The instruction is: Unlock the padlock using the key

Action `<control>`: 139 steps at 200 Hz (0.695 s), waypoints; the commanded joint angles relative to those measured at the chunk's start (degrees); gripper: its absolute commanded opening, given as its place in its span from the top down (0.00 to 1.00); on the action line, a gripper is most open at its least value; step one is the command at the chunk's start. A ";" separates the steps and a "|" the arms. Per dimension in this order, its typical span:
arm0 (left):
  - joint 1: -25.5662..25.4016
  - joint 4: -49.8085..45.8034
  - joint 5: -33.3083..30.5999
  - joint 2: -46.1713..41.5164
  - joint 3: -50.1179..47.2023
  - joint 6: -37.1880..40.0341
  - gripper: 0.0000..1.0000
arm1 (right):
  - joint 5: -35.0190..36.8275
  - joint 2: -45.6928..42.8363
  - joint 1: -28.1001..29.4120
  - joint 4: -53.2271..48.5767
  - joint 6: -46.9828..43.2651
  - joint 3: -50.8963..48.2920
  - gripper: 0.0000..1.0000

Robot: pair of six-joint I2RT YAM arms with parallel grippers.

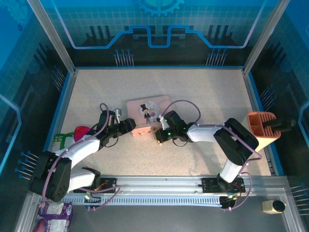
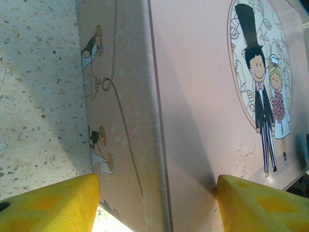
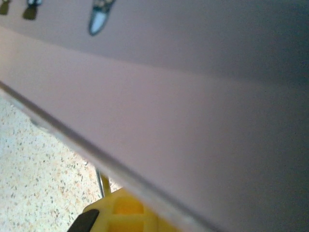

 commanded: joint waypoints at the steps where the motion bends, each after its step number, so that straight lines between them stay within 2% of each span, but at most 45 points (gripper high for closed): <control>1: 0.50 0.70 -0.62 0.83 0.29 -1.64 0.35 | 8.68 -1.44 2.06 -1.48 8.37 -0.69 1.00; 56: -0.59 -0.67 -1.00 0.03 0.96 -2.19 0.35 | 19.17 -7.29 6.27 6.56 22.62 -7.23 1.00; 109: -4.18 -1.05 -2.50 -0.58 1.27 -3.02 0.35 | 24.44 -10.96 6.91 14.95 29.65 -12.32 1.00; 139: -6.10 -0.99 -2.94 -0.64 1.67 -3.76 0.35 | 25.47 -11.45 6.96 16.35 30.02 -12.91 1.00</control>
